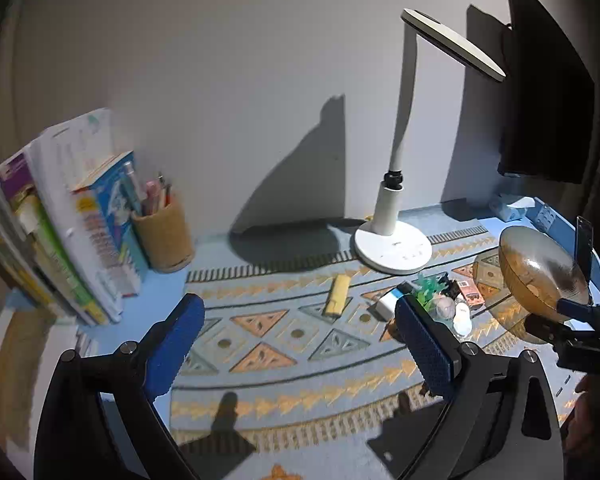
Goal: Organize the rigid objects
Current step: 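Move left tool toward yellow cylinder while right tool moves toward black-headed figurine, then close left tool on yellow cylinder while right tool grasps black-headed white figurine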
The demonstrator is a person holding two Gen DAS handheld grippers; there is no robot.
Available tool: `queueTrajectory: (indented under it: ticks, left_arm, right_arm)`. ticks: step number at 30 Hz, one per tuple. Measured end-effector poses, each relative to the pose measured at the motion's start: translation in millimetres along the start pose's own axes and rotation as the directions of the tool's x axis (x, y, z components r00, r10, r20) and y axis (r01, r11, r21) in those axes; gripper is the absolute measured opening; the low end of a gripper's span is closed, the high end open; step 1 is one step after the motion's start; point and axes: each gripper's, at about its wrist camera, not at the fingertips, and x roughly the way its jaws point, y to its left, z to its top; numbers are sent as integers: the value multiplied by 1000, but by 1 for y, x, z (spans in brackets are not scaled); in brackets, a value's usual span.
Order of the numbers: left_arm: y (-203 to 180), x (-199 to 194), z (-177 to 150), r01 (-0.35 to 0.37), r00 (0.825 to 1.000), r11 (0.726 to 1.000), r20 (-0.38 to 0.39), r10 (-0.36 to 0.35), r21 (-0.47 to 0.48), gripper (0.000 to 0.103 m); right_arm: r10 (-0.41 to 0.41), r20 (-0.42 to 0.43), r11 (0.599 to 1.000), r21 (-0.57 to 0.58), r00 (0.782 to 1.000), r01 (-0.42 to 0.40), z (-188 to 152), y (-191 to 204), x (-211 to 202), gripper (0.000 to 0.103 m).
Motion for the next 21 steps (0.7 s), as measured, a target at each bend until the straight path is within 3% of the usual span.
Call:
queueTrajectory:
  ticks: [5, 8, 12, 15, 19, 21]
  left_arm:
    - [0, 32, -1, 35, 999, 999, -27, -35, -5, 96]
    - [-4, 56, -12, 70, 995, 998, -77, -70, -7, 96]
    - [-10, 97, -26, 133, 976, 991, -171, -135, -21, 95]
    - [-17, 122, -32, 117, 972, 993, -209, -107, 35, 93]
    - [-24, 164, -32, 194, 944, 979, -282, -169, 62, 89]
    - [-29, 187, -31, 182, 940, 980, -307, -147, 87, 81]
  right_arm:
    - [11, -94, 1000, 23, 996, -8, -2, -10, 39, 81]
    - [66, -152, 998, 26, 986, -63, -12, -9, 54, 81]
    - [93, -220, 994, -29, 971, -101, -33, 6, 69, 81]
    - [136, -273, 988, -30, 952, -150, -48, 16, 80, 81]
    - [122, -291, 991, -24, 949, -135, -46, 18, 91, 81]
    - [116, -311, 992, -12, 943, -126, -45, 19, 102, 81]
